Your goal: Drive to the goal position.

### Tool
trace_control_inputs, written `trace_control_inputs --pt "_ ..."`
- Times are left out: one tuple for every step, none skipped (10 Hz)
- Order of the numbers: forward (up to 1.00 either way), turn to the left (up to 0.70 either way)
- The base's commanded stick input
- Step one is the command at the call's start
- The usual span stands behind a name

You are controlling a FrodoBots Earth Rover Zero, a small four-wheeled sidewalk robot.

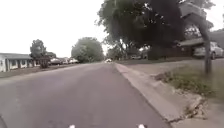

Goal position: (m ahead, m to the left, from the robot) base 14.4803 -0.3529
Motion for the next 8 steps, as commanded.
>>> trace_control_inputs --pt "1.00 -0.01" --pt "1.00 0.00" --pt "1.00 0.00" --pt "1.00 0.00" --pt "1.00 0.00" --pt "1.00 0.00" --pt "1.00 -0.08" --pt "1.00 -0.22"
